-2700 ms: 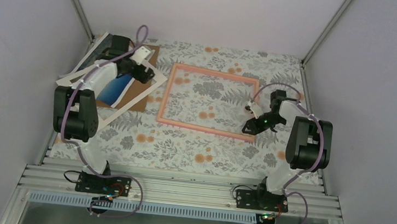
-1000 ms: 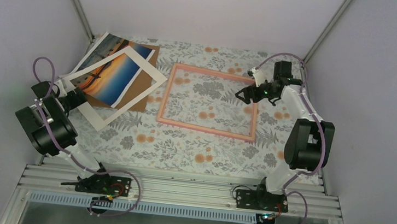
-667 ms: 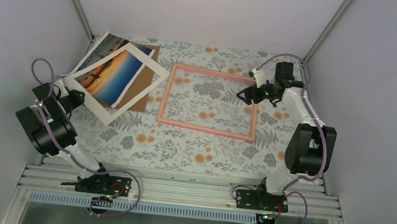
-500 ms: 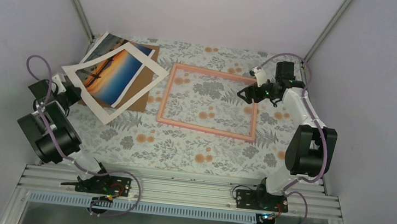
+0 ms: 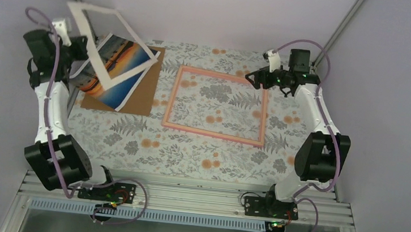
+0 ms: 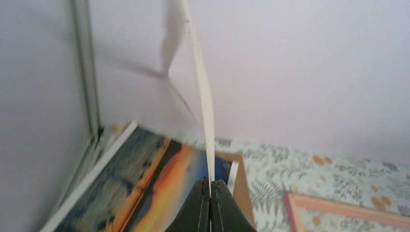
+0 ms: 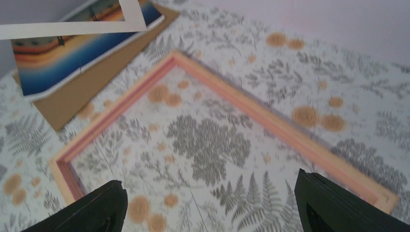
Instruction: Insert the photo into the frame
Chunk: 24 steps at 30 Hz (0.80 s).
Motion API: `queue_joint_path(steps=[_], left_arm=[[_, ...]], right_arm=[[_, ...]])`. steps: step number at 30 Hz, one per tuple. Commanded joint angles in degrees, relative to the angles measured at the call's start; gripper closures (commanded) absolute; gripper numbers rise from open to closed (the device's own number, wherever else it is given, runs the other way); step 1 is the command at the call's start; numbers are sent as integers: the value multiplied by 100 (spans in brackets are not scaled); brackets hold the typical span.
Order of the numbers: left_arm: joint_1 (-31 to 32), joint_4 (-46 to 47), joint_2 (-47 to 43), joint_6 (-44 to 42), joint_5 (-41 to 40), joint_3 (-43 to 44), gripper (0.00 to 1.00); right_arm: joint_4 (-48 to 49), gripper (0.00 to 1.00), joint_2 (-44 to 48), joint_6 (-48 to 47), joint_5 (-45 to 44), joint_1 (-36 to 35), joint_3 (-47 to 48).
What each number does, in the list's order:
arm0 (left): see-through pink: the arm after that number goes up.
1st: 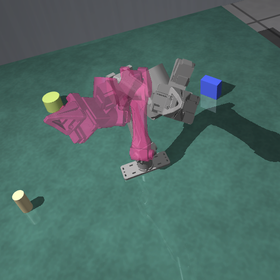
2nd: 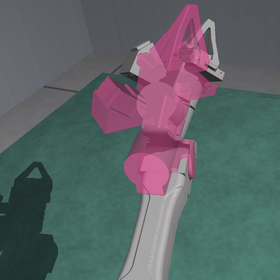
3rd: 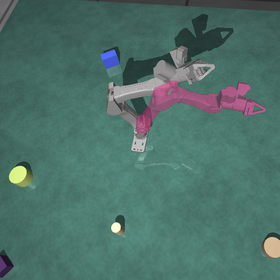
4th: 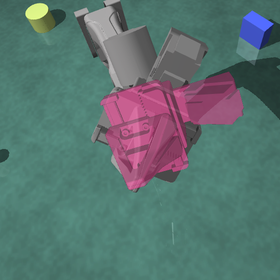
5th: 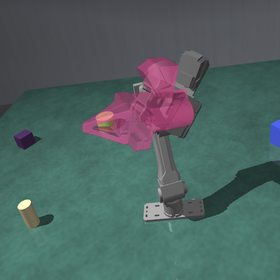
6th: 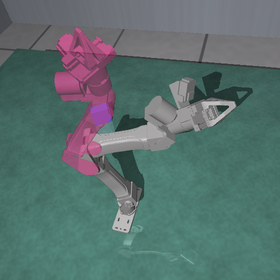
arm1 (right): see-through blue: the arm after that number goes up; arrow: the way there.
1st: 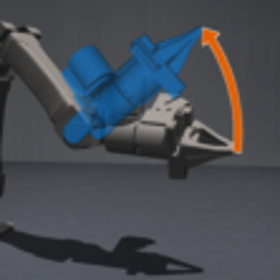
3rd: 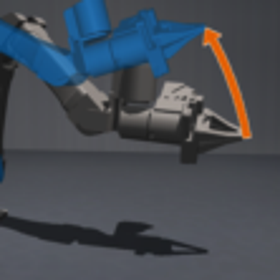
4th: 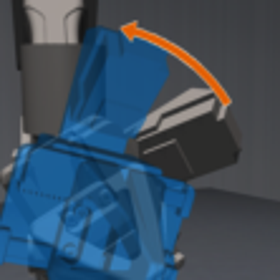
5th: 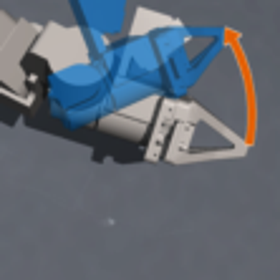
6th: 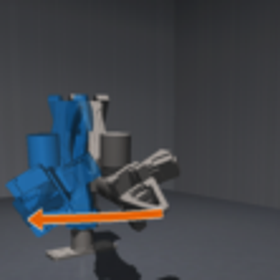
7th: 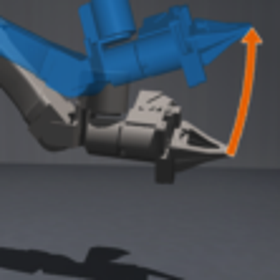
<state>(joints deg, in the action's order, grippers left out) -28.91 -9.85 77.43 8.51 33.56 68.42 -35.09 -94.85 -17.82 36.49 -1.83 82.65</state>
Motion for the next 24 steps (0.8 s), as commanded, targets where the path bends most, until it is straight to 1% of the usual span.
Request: queue_joint_path(steps=[1, 3, 5, 8, 10, 12, 13, 15, 18, 21, 24], left_arm=[[725, -1084, 113, -397, -1131, 1237, 98], [1311, -1367, 223, -647, -1669, 1692, 98], [1803, -1368, 254, -851, -2005, 1987, 98], [2765, -1485, 457, -1195, -2890, 2526, 98], [3340, -1883, 864, -1288, -3233, 3020, 98], [3785, -2385, 1412, -1244, -3391, 3488, 98], [3964, -2612, 1705, -1196, -3428, 3697, 98], [4188, -3252, 2513, -926, -3245, 4219, 98], [4463, -4004, 3688, -489, -2820, 5400, 98], [4794, -4091, 4467, -240, -2749, 5945, 98], [4977, -4065, 5127, 2, -2348, 6359, 98]], right_arm=[[376, 14, -187, 844, 411, -92, 339], [484, 14, -154, 1109, 549, -154, 351], [576, 13, -100, 1317, 701, -272, 333], [731, 13, -95, 1565, 948, -433, 322], [834, 13, -95, 1756, 1076, -474, 254], [909, 12, -106, 1923, 1168, -473, 143], [923, 12, -124, 1965, 1195, -469, 74], [922, 12, -174, 2011, 1250, -468, -63], [995, 10, -229, 2149, 1347, -398, -305], [1149, 10, -277, 2412, 1428, -272, -607], [1381, 4, -365, 2722, 1520, -103, -903]])
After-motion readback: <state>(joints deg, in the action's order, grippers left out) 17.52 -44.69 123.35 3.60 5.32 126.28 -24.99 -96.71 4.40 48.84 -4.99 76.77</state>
